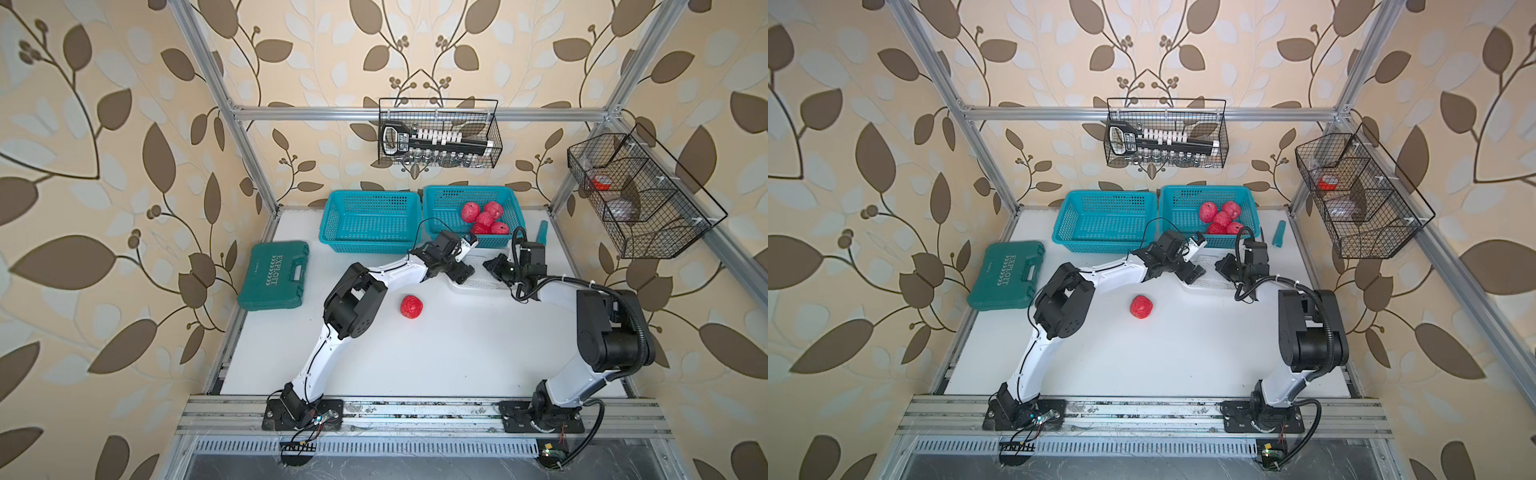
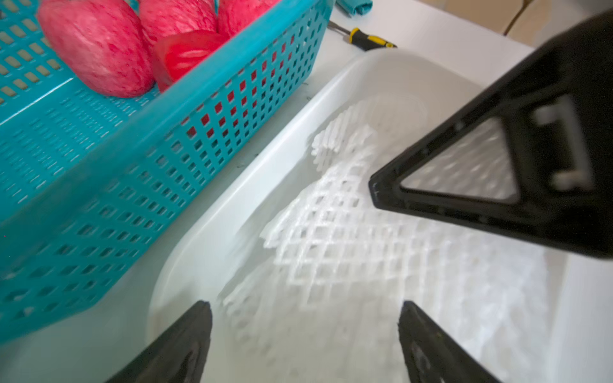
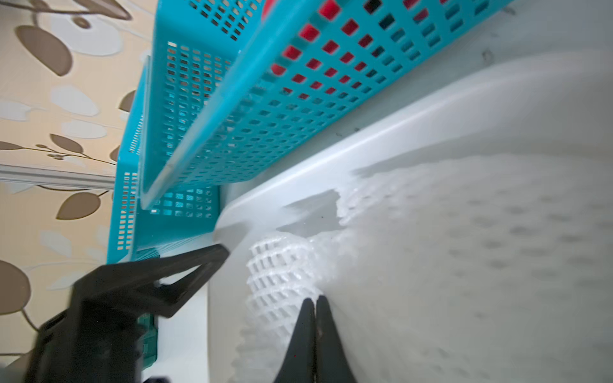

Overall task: Remove foam nets from apples
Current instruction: Adjust the foam net in the storage box, then pick up the apple from the center of the board.

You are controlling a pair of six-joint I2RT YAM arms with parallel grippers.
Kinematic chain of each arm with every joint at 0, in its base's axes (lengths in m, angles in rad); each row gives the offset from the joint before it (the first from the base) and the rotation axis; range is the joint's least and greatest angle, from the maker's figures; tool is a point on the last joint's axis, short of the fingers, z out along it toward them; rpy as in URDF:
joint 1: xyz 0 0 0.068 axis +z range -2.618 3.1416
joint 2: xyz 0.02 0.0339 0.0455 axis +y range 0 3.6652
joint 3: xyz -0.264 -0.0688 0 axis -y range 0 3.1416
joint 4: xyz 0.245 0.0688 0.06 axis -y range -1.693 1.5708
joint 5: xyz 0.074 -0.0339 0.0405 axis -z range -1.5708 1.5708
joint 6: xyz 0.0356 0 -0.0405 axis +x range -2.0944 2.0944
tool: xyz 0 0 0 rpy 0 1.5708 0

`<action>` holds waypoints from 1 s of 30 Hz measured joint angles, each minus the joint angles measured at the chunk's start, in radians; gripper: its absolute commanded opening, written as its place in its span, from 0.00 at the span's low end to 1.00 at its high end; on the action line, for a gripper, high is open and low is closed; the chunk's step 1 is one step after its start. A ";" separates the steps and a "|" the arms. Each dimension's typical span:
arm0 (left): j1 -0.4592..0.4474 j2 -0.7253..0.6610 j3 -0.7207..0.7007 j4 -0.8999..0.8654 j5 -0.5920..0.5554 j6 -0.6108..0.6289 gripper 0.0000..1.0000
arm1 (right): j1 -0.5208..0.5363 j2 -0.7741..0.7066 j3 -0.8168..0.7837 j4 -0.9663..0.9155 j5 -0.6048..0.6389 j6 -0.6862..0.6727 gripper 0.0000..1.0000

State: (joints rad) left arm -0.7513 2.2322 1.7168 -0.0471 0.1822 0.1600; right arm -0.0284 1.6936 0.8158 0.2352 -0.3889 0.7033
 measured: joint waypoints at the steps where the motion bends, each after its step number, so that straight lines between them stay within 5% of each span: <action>1: 0.000 -0.046 -0.045 0.008 -0.004 -0.006 0.93 | 0.000 0.005 0.000 -0.001 0.007 0.000 0.00; 12: 0.000 -0.664 -0.450 0.013 -0.122 -0.094 0.99 | 0.000 0.007 0.000 0.005 0.058 0.000 0.00; 18: 0.000 -0.768 -0.655 -0.075 -0.190 -0.137 0.99 | 0.000 -0.045 0.000 -0.019 0.060 0.010 0.26; 19: 0.000 -0.766 -0.682 -0.100 -0.192 -0.143 0.99 | 0.000 -0.066 0.000 -0.024 0.059 0.012 0.34; 20: 0.000 -0.765 -0.703 -0.120 -0.191 -0.148 0.99 | 0.000 -0.084 0.001 -0.031 0.057 0.010 0.57; 21: 0.000 -0.765 -0.720 -0.139 -0.192 -0.156 0.99 | 0.000 -0.109 0.006 -0.046 0.056 0.009 0.69; 22: 0.000 -0.765 -0.730 -0.159 -0.193 -0.164 0.99 | 0.000 -0.133 0.016 -0.063 0.057 0.003 0.74; 30: 0.000 -0.747 -0.742 -0.188 -0.228 -0.206 0.99 | 0.000 -0.288 0.096 -0.158 0.072 -0.049 0.82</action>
State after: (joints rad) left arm -0.7509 1.4849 0.9752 -0.2356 -0.0456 -0.0456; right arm -0.0284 1.4059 0.9115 0.0772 -0.3172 0.6544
